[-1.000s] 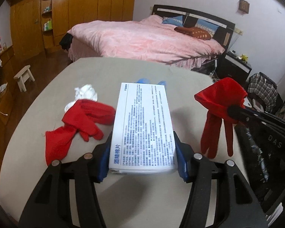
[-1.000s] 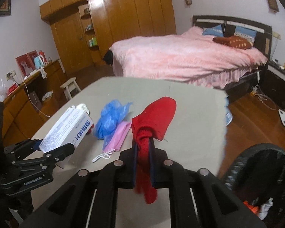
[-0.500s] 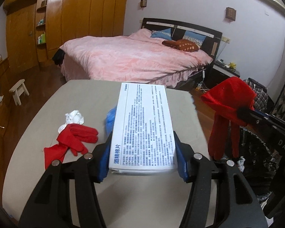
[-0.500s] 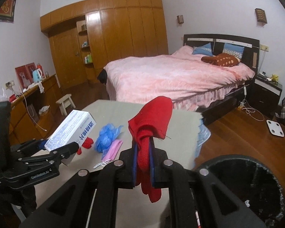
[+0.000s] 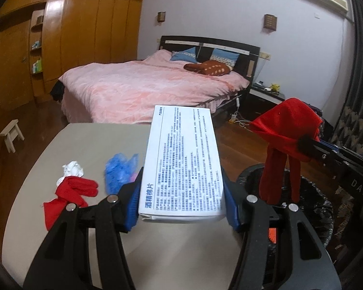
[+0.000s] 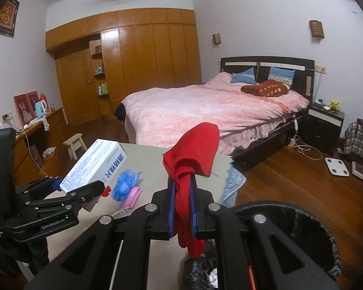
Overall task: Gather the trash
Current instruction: 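Carry the box and red glove over the bin and release both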
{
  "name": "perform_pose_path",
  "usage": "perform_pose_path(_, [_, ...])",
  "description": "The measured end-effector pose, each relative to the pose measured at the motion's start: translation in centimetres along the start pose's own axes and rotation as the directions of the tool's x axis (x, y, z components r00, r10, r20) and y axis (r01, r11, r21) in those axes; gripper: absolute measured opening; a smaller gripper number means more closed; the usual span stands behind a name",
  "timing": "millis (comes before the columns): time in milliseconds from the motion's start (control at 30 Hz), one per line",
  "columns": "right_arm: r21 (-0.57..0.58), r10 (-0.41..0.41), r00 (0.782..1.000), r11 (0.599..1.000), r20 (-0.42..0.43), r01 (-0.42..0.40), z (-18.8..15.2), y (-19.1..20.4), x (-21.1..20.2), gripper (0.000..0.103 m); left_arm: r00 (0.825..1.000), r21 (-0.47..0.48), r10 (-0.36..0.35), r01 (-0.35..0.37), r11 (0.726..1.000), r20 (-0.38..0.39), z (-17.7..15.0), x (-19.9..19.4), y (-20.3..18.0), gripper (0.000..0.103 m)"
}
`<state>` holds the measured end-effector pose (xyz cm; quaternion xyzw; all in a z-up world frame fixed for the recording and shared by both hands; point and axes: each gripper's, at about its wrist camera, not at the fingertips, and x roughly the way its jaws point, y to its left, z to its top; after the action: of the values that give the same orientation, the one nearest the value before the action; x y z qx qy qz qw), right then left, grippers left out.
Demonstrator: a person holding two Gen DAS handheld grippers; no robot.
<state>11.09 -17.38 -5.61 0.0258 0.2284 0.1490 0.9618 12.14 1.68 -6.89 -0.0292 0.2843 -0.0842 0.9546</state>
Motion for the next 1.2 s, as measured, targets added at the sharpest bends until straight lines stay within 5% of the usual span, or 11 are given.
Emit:
perform_pose_path(633, [0.081, -0.179, 0.984, 0.981, 0.017, 0.177, -2.2, -6.9, -6.1, 0.011, 0.988, 0.107, -0.153, 0.151, 0.983, 0.009, 0.0, 0.7, -9.2, 0.055])
perform_pose_path(1200, [0.144, -0.285, 0.956, 0.946, -0.068, 0.292, -5.5, -12.5, -6.6, 0.011, 0.958, 0.183, -0.278, 0.286, 0.941, -0.07, -1.6, 6.0, -16.0, 0.055])
